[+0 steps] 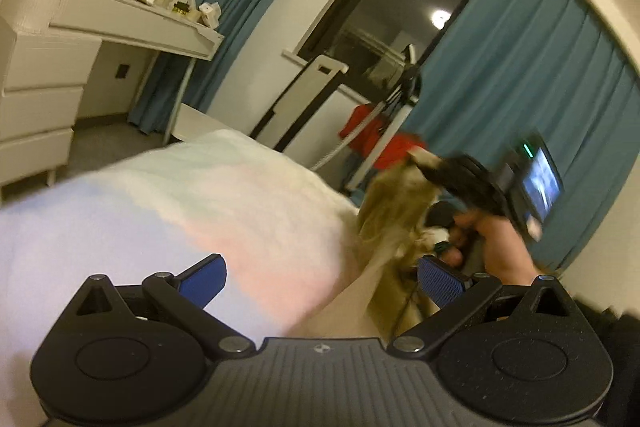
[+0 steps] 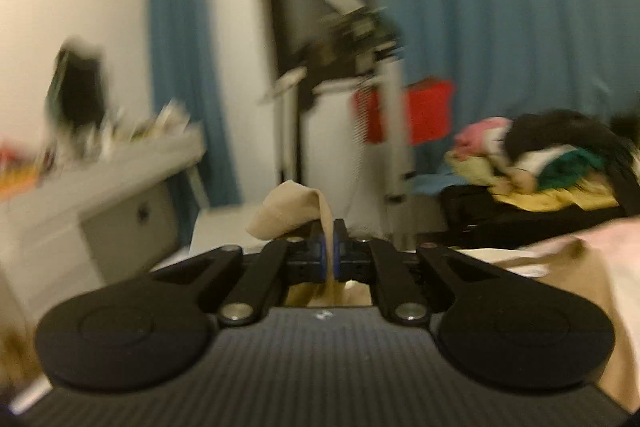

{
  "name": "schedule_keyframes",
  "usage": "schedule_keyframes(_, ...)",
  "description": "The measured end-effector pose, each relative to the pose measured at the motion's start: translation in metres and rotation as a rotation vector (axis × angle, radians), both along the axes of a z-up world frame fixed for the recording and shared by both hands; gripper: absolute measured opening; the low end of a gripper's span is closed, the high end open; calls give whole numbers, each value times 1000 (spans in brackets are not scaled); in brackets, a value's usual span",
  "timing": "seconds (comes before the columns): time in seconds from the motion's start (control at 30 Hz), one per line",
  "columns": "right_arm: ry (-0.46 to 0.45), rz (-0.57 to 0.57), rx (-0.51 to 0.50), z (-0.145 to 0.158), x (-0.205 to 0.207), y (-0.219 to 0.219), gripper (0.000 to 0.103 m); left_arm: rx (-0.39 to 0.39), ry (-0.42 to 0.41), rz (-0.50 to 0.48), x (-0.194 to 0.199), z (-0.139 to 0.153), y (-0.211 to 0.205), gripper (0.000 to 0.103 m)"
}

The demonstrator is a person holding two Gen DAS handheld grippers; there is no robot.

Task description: Fold clothes

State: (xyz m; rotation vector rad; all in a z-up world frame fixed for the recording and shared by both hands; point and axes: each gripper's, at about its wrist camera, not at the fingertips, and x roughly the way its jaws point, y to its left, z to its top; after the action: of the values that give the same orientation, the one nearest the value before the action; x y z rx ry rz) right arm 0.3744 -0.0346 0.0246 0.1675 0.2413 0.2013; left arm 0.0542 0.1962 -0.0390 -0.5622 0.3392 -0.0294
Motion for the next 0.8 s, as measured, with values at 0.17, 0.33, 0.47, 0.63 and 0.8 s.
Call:
schedule_keyframes(0.17,36,-222,144,-33,1,-92,6,68,-1,-74,-7,0,-36,103)
schedule_keyframes(0.33,147,-340,184,-80,13,-155,6,87,35,-116,6,-15,-50,103)
schedule_keyframes(0.47,211,-321,191,-100,19,-172,9,109,73,-122,28,-27,-56,103)
schedule_keyframes(0.63,280,-251,197,-101,23,-176,46,165,66,-128,47,-28,-61,103)
schedule_keyframes(0.8,225,-186,158,-71,-22,-164,80,217,43,-147,44,-20,-71,103)
